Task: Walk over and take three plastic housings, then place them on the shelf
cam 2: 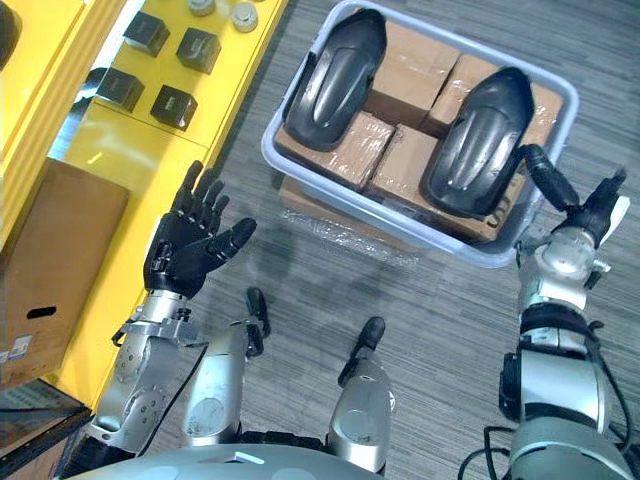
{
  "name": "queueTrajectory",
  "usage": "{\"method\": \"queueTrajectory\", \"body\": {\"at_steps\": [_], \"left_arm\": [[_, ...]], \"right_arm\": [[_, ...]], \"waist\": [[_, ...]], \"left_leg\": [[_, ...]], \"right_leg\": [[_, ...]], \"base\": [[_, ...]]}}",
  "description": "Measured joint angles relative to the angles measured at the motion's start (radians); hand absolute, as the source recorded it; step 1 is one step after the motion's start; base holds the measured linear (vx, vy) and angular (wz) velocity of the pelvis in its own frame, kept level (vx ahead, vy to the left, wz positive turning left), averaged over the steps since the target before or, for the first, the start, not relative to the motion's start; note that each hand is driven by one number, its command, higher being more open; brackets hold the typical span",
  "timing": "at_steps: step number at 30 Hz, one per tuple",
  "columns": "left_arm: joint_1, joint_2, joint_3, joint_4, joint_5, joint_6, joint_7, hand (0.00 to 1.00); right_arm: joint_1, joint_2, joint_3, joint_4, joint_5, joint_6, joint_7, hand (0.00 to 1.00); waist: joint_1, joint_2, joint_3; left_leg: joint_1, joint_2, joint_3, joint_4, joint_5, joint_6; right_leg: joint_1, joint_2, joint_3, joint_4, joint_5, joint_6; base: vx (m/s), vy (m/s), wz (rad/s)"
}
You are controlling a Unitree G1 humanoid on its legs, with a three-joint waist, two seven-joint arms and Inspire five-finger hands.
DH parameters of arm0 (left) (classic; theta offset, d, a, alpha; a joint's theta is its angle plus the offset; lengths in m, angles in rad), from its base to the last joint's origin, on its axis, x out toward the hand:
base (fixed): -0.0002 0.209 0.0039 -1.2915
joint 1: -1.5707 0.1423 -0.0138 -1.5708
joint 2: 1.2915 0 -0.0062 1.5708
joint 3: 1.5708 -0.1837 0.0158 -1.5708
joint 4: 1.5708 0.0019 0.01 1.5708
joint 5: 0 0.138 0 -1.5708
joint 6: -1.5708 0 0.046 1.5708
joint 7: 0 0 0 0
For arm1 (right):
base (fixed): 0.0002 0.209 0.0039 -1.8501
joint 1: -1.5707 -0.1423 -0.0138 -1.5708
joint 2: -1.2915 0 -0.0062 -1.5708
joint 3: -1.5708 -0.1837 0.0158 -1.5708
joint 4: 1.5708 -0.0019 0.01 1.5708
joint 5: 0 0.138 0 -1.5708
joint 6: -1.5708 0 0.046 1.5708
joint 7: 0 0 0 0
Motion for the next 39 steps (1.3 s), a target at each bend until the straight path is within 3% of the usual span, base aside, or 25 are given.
{"method": "queueTrajectory", "body": {"at_steps": [7, 16, 19, 30, 39], "left_arm": [[0.002, -0.011, -0.014, 0.043, -0.003, -0.009, 0.008, 1.0], [0.006, -0.013, -0.049, 0.063, -0.01, -0.027, 0.009, 1.0], [0.007, -0.013, -0.061, 0.065, -0.015, -0.029, 0.01, 1.0], [0.026, -0.015, -0.095, 0.067, -0.046, -0.043, 0.021, 1.0], [0.044, -0.015, -0.111, 0.078, -0.049, -0.044, 0.025, 1.0]], "right_arm": [[-0.168, -0.082, 0.079, 0.049, 0.0, 0.036, 0.001, 1.0], [-0.282, -0.118, 0.145, 0.239, 0.001, 0.238, 0.0, 1.0], [-0.299, -0.123, 0.143, 0.273, 0.002, 0.274, -0.024, 1.0], [-0.34, -0.181, 0.141, 0.357, 0.001, 0.332, -0.023, 1.0], [-0.373, -0.187, 0.142, 0.381, 0.002, 0.323, -0.015, 1.0]], "waist": [[0.016, 0.015, 0.014], [0.053, 0.045, 0.031], [0.053, 0.047, 0.031], [0.053, 0.069, 0.034], [0.064, 0.09, 0.033]], "left_leg": [[-0.019, -0.015, -0.015, -0.038, 0.039, 0.009], [-0.022, -0.037, -0.043, -0.124, 0.115, 0.01], [-0.021, -0.041, -0.047, -0.133, 0.123, 0.011], [-0.008, -0.049, -0.047, -0.187, 0.162, 0.014], [0.002, -0.05, -0.047, -0.223, 0.189, 0.012]], "right_leg": [[-0.037, -0.012, -0.007, 0.029, -0.007, -0.008], [-0.068, -0.024, -0.033, 0.07, -0.028, -0.014], [-0.072, -0.029, -0.036, 0.079, -0.03, -0.014], [-0.09, -0.039, -0.036, 0.103, -0.041, -0.016], [-0.101, -0.038, -0.037, 0.115, -0.043, -0.018]], "base": [[-0.05, 0.001, 0.07], [-0.05, -0.015, 0.12], [-0.01, -0.009, 0.05], [-0.03, -0.018, 0.02], [-0.01, -0.021, -0.01]]}}
